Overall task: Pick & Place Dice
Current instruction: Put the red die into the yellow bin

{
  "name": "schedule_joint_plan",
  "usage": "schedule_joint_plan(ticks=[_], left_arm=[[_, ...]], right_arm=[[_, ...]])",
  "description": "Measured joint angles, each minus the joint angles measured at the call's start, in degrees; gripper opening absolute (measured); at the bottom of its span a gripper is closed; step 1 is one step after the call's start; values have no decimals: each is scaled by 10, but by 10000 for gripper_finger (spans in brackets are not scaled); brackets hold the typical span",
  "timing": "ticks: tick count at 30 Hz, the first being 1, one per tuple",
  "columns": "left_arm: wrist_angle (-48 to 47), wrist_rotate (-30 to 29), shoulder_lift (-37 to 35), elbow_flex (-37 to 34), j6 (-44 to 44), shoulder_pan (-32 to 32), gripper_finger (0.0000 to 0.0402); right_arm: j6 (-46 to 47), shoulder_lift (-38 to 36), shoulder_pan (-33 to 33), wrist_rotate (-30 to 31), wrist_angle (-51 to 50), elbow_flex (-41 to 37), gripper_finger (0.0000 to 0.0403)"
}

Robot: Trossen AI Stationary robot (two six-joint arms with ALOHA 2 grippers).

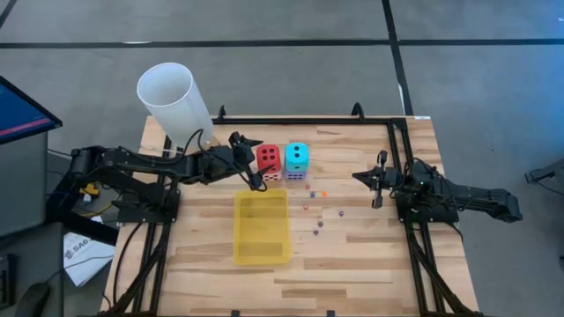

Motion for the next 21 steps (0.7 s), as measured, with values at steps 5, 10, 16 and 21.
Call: schedule_joint_plan(ticks=[5,10,16,21], left_arm=[[0,0,0,0,-4,-2,398],[0,0,0,0,-4,6,398],[0,0,0,0,-8,15,398],[3,40,0,0,-22,30,398]], right_arm=[[0,0,0,0,0,0,3],[0,0,0,0,0,0,3],[0,0,0,0,0,0,3],[0,0,0,0,0,0,3]])
